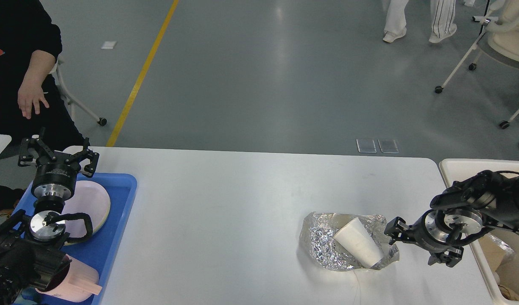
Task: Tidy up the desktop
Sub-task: 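Lower the right gripper onto the foil with the cup and grasp it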
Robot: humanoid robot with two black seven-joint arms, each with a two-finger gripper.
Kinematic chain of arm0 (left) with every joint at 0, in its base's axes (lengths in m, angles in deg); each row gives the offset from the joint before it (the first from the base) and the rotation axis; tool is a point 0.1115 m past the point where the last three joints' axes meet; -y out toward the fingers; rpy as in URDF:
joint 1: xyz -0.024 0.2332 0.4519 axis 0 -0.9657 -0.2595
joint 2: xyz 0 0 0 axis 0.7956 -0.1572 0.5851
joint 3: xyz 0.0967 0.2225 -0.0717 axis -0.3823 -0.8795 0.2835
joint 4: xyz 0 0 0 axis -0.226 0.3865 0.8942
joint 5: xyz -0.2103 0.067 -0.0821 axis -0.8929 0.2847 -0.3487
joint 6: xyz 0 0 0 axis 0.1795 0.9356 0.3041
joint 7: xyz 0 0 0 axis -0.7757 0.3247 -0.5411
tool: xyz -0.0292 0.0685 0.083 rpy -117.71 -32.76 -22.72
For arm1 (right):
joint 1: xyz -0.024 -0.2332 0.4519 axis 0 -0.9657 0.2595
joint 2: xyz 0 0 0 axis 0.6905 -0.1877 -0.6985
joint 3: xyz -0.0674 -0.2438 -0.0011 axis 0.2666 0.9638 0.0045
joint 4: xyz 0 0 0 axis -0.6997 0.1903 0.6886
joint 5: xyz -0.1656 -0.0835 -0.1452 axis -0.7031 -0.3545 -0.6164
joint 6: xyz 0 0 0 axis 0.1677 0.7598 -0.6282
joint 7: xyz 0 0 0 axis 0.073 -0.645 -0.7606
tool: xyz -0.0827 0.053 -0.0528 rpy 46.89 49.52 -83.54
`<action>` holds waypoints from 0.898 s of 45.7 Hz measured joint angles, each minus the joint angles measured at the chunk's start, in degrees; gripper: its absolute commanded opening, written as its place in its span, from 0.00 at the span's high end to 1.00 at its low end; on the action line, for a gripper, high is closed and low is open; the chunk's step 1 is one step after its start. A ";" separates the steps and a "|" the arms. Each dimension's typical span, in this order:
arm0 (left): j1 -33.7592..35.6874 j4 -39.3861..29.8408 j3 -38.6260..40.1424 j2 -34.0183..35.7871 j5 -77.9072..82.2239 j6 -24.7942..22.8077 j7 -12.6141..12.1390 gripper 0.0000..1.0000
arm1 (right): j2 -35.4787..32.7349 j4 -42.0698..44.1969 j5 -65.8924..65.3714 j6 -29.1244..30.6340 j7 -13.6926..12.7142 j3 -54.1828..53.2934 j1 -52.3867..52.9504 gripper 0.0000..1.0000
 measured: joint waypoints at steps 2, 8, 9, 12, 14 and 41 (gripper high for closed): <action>0.00 0.00 0.00 0.00 0.00 0.00 0.00 0.04 | 0.15 0.16 0.00 -0.07 0.00 -0.03 -0.31 0.00; 0.00 0.00 0.00 0.00 0.00 0.00 0.00 0.04 | 0.81 0.49 0.00 -0.16 0.00 -0.10 -0.88 0.00; 0.00 0.00 0.00 0.00 0.00 0.00 0.00 0.04 | 0.89 0.50 0.00 -0.18 0.00 -0.12 -0.94 0.00; 0.00 0.00 0.00 0.01 0.00 0.00 0.00 0.04 | 1.09 0.52 0.00 -0.19 0.00 -0.32 -1.10 0.01; 0.00 0.00 0.00 0.02 0.00 0.00 0.00 0.04 | 1.19 0.52 0.00 -0.22 -0.02 -0.67 -1.41 0.01; 0.00 0.00 0.00 0.03 0.00 0.00 0.00 0.04 | 2.64 -1.04 0.08 -3.37 -0.10 -2.29 -3.82 1.00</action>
